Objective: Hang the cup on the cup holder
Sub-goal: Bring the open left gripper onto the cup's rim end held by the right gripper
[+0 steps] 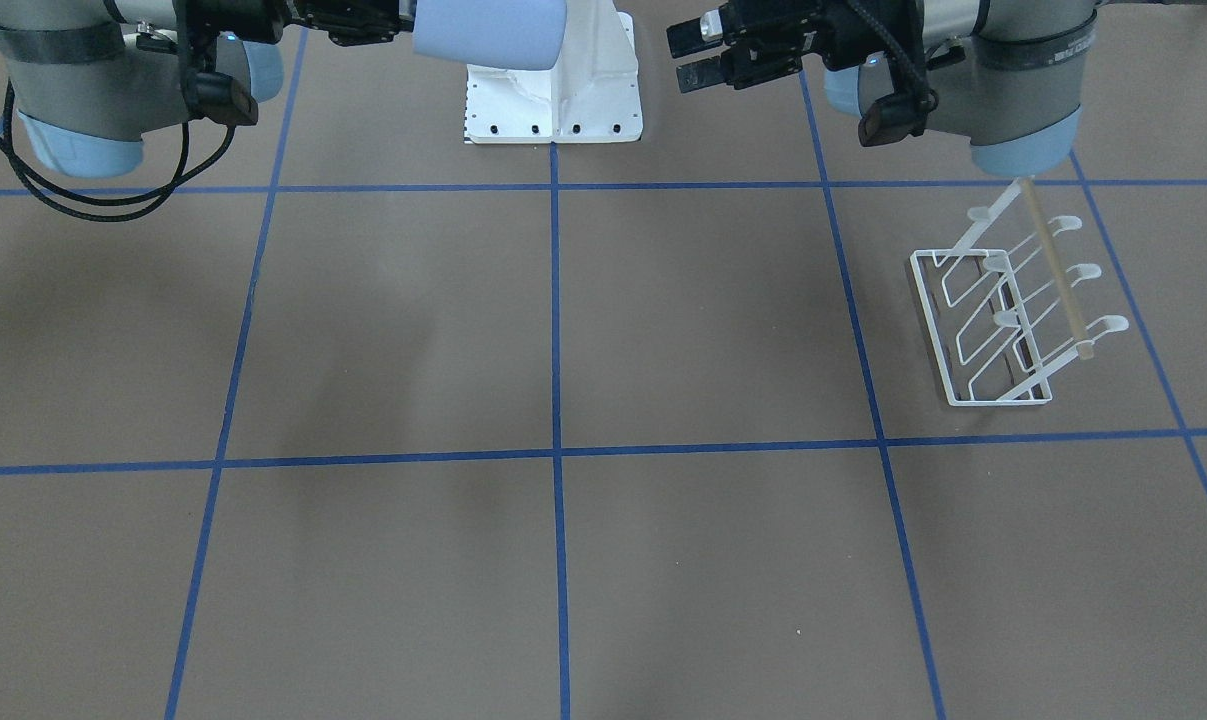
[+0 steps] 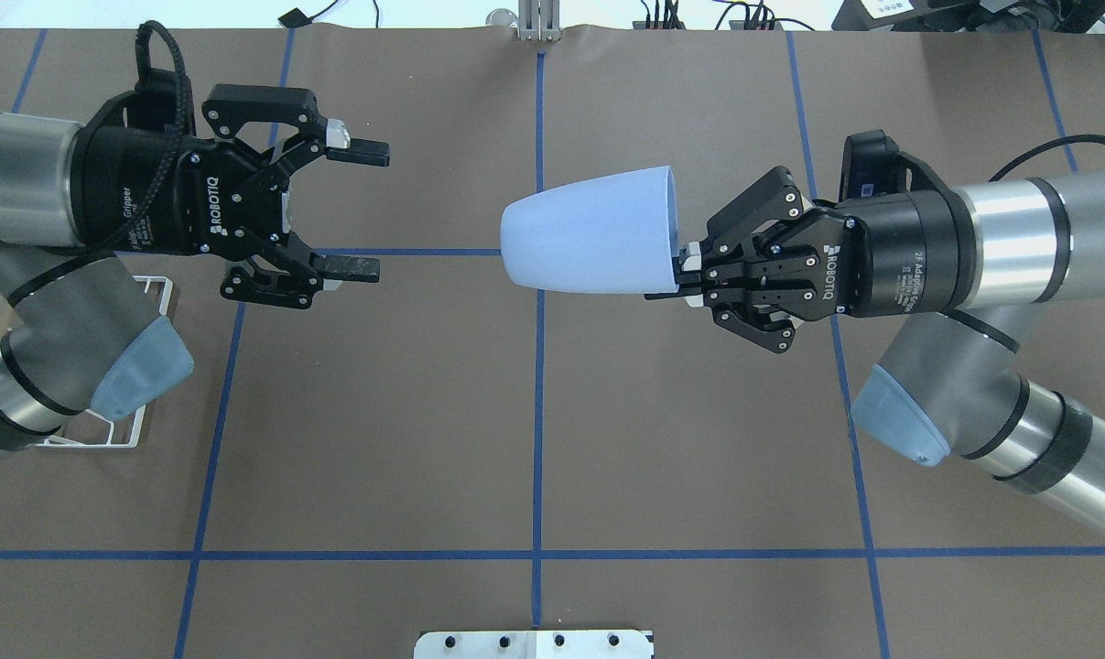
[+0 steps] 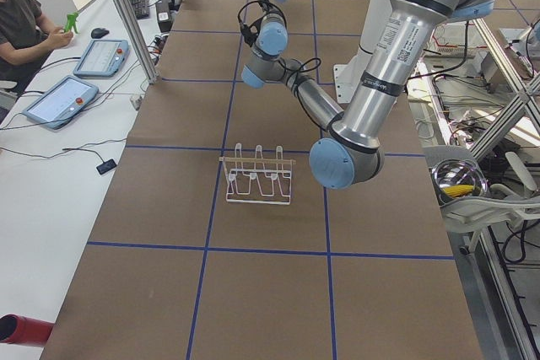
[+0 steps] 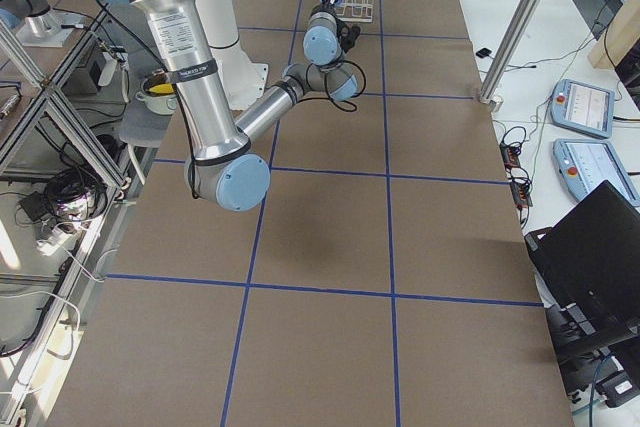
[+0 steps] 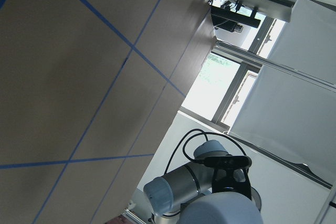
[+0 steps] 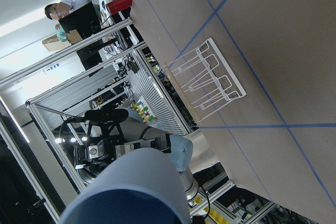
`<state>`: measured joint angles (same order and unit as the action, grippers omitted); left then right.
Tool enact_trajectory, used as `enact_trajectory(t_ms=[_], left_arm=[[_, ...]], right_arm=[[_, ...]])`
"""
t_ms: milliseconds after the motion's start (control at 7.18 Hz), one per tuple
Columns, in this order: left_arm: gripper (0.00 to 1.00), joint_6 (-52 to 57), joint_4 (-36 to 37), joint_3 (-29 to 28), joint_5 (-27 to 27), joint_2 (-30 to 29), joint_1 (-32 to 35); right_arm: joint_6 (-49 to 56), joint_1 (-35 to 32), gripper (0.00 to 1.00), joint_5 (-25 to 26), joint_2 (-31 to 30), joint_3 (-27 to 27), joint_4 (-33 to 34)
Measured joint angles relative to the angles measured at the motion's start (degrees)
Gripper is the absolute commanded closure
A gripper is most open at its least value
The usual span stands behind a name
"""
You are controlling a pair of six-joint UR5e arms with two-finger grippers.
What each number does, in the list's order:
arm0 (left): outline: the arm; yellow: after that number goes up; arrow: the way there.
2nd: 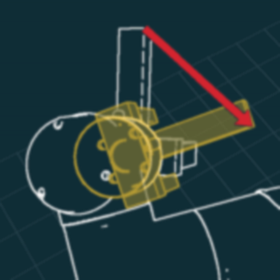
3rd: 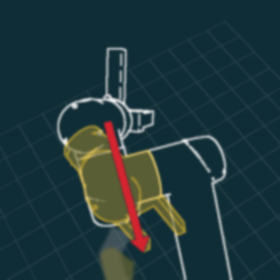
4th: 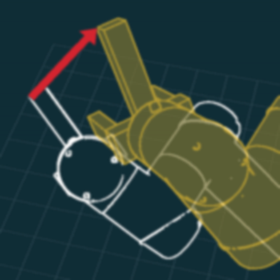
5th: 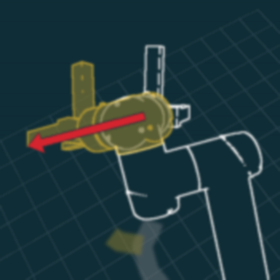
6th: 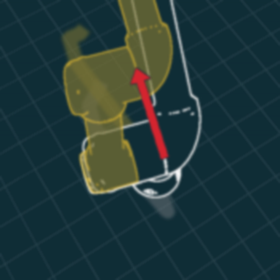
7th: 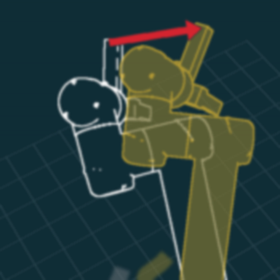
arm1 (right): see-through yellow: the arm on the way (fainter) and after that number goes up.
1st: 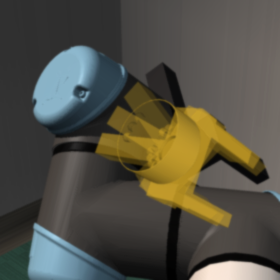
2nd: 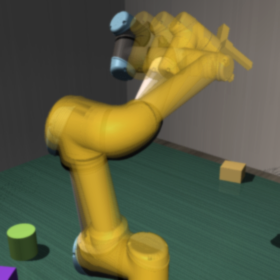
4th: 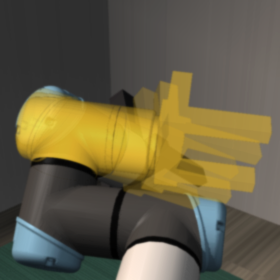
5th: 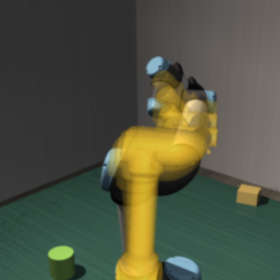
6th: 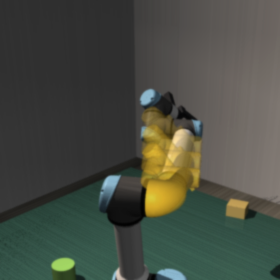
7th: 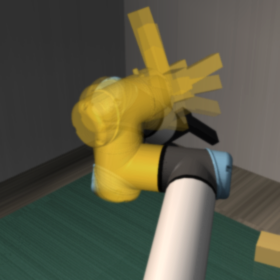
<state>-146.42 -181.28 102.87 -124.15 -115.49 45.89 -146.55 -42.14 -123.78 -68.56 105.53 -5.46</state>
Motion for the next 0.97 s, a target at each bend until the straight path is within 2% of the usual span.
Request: enact_trajectory(t_ms=[278, 975], left_arm=[[0.02, -3.40, -5.49, 0.17, 5.65, 0.00, -4.13], [0.03, -6.32, -6.85, 2.33, 10.81, -0.13, -8.10]], right_arm=[[-0.11, 3.30, 1.00, 4.82, 0.08, -0.14, -4.03], [-0.05, 6.46, 1.00, 7.08, 0.42, -0.25, -5.42]])
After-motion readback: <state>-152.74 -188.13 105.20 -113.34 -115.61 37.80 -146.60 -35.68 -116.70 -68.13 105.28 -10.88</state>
